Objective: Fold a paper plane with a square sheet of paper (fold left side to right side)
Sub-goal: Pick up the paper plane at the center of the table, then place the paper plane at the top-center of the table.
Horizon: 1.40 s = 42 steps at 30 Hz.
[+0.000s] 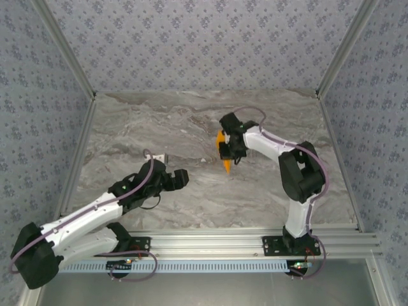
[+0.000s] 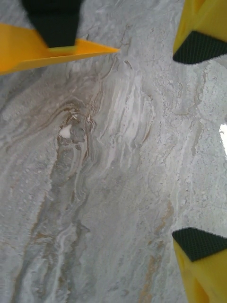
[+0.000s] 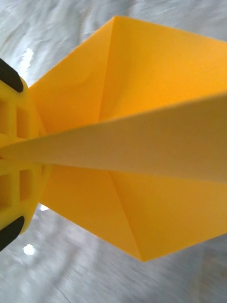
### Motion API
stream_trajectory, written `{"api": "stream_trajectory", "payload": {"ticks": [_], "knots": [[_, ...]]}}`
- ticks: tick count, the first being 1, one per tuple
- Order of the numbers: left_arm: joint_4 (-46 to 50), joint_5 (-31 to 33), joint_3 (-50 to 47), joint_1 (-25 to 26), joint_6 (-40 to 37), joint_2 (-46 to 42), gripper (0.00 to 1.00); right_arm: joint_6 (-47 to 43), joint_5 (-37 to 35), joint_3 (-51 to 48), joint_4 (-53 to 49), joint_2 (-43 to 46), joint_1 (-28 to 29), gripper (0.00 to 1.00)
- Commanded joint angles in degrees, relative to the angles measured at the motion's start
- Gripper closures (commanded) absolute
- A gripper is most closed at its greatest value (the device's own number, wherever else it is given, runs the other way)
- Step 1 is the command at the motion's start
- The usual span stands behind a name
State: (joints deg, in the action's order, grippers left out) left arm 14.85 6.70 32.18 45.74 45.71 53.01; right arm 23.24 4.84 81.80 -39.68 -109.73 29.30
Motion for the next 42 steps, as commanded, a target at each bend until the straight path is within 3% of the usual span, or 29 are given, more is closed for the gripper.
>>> {"api": "stream_trajectory", "payload": {"ticks": [1,8,12,17,23,35,42], "knots": [[0.5,-1.0,-0.9,-0.4,-2.5,-2.9,0.02,-0.8,-4.6,8.9,-7.2,-6.8,-2.8,0.90],[2.0,-1.7,-1.5,-0.4,-3.5,-5.9,0.02,-1.6,-8.2,29.4,-15.7,-20.5,-5.5,0.90],[2.6,-1.8,-1.7,-0.4,-3.6,-6.0,0.02,-2.3,-7.1,35.3,-18.3,-26.1,-6.3,0.89],[2.7,-1.8,-1.7,-0.4,-3.8,-5.8,0.02,-3.2,-5.5,37.2,-18.7,-29.4,-6.5,0.85],[2.6,-1.9,-1.7,-0.4,-3.7,-5.0,0.02,-4.1,-4.9,36.6,-19.0,-30.3,-6.3,0.70],[3.1,-1.2,-0.6,-0.5,-4.1,-3.2,0.02,-5.9,-7.6,36.1,-20.4,-26.6,-5.4,0.67],[3.1,-3.2,-0.1,-5.4,-4.7,-3.1,0.02,-6.5,-9.7,34.7,-21.4,-21.2,-4.8,0.59]]}}
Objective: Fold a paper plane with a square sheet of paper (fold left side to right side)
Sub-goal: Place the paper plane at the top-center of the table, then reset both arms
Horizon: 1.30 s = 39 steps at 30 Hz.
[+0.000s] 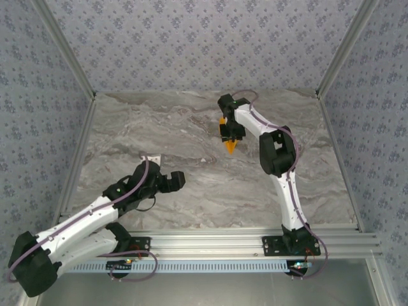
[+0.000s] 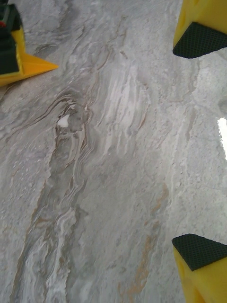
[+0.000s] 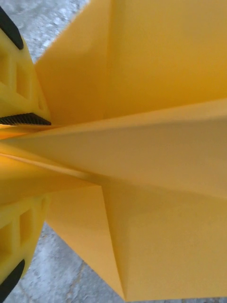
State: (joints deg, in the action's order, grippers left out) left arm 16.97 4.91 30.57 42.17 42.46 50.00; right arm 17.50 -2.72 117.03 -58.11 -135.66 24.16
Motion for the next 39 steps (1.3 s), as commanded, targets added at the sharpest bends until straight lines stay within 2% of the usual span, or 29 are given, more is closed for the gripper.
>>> {"api": "stream_trajectory", "payload": {"ticks": [1,7,11,13,17,21,24,27,31,34,39], "knots": [[1.1,-2.0,1.7,-2.7,-1.7,0.0,0.02,-0.8,-2.4,-0.9,-3.2,5.4,0.5,0.58],[2.5,-5.0,3.7,-10.0,-3.2,0.3,0.02,-1.0,-5.9,-5.4,-4.1,13.1,1.4,0.51],[4.1,-4.2,5.7,-17.3,-5.2,0.1,0.02,-2.0,-6.5,-18.3,3.2,26.8,1.3,0.42],[5.7,0.8,7.3,-20.4,-7.1,0.1,0.02,-2.8,-7.9,-26.4,8.4,35.2,0.7,0.34],[5.1,12.8,8.9,-23.2,-12.0,0.3,0.02,-5.1,-12.4,-42.3,17.6,51.1,-2.1,0.20],[-3.3,23.2,5.5,-23.5,-19.3,0.5,0.02,-6.4,-14.6,-59.2,28.6,63.6,-8.4,0.01],[-14.3,27.8,-0.4,-23.5,-26.1,0.7,0.02,-6.7,-13.7,-70.3,38.1,69.8,-14.4,0.00],[-22.6,30.0,-4.8,-24.4,-31.5,2.3,0.02,-8.5,-10.2,-80.3,51.4,71.8,-19.9,0.00],[-28.7,26.1,-7.5,-27.4,-36.2,6.1,0.02,-14.9,-9.5,-93.2,76.9,69.5,-22.2,0.00],[-37.9,21.1,-10.9,-29.3,-38.4,9.2,0.02,-14.8,-5.3,-95.3,86.1,64.3,-24.2,0.00],[-52.3,16.0,-14.4,-32.1,-40.6,15.5,0.02,-18.2,-2.3,-96.0,97.0,58.9,-24.2,0.00]]}}
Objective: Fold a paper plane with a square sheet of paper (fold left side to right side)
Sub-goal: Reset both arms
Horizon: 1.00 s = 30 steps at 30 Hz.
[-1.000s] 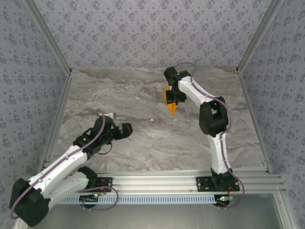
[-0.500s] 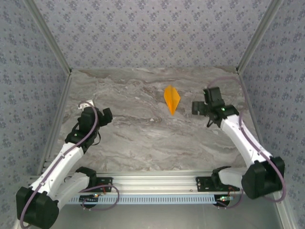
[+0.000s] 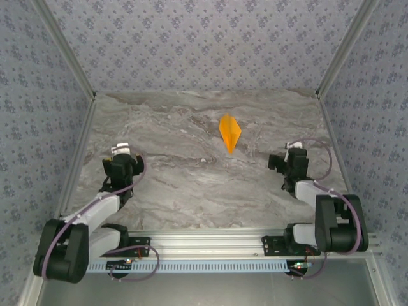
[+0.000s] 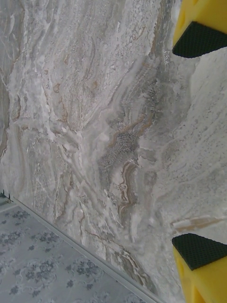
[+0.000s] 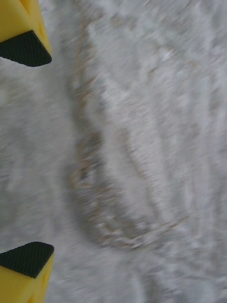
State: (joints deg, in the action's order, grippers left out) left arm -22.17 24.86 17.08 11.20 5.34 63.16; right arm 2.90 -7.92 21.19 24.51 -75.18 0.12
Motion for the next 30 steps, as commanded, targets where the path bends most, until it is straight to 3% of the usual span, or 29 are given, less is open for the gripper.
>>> {"api": "stream_trajectory", "payload": {"ticks": [1,7,8,12,17,19,30], "knots": [[-15.7,-4.9,-1.3,-1.8,-4.3,4.2,0.02,-4.3,3.3,-0.3,16.0,-2.7,-0.4,0.00],[-26.9,-12.0,-0.6,-4.9,-7.8,12.9,0.02,-5.6,6.5,-0.7,26.0,-12.3,-0.7,0.00],[-28.2,-13.5,-0.5,-5.5,-8.0,14.6,0.02,-5.1,7.0,0.5,22.0,-11.6,-1.1,0.00],[-37.6,-16.7,-0.3,-8.0,-7.1,24.6,0.02,-3.6,10.4,0.9,21.9,-12.0,-3.4,0.00],[-25.9,-16.7,5.4,-9.6,-4.7,24.5,0.02,-3.7,10.2,1.0,21.7,-12.0,-3.3,0.00],[-24.8,-20.0,6.2,-12.1,-3.0,24.5,0.02,-3.9,9.6,1.0,21.7,-12.1,-3.0,0.00],[-24.6,-20.9,6.4,-12.1,-3.4,24.6,0.02,-4.5,7.9,1.1,21.7,-12.1,-2.0,0.00]]}}
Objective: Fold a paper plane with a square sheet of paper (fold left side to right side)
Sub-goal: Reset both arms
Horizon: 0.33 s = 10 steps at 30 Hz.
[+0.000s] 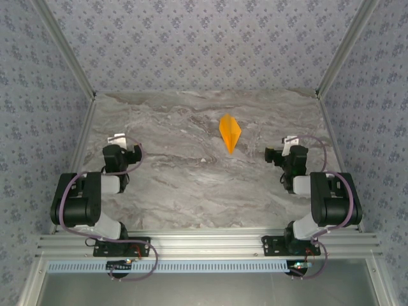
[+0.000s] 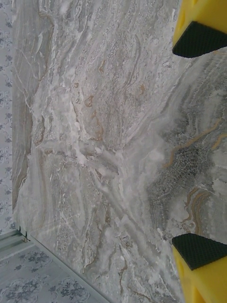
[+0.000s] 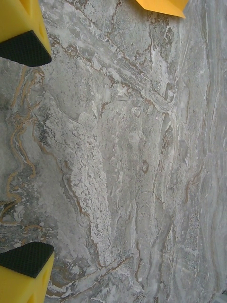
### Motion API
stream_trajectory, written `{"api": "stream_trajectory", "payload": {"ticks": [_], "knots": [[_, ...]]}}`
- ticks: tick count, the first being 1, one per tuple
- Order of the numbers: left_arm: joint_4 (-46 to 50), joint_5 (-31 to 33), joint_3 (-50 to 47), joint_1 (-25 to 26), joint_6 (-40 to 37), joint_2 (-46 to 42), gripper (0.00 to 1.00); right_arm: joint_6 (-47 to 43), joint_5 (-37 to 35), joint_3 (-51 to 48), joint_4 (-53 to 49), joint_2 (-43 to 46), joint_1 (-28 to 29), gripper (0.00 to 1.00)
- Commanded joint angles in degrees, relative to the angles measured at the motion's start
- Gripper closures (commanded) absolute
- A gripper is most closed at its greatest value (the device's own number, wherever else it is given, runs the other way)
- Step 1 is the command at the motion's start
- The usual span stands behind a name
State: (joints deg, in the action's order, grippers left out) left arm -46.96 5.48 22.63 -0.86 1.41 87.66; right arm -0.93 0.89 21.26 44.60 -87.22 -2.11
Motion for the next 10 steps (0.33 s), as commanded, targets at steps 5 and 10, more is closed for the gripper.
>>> {"api": "stream_trajectory", "payload": {"ticks": [5,10], "knots": [[0.2,-1.5,0.8,-0.1,0.6,0.1,0.02,-0.7,-1.1,1.0,1.5,0.0,0.3,0.00],[0.2,-1.5,0.8,-0.1,0.6,0.1,0.02,-0.6,-0.8,1.0,1.5,0.0,0.1,0.00]]}}
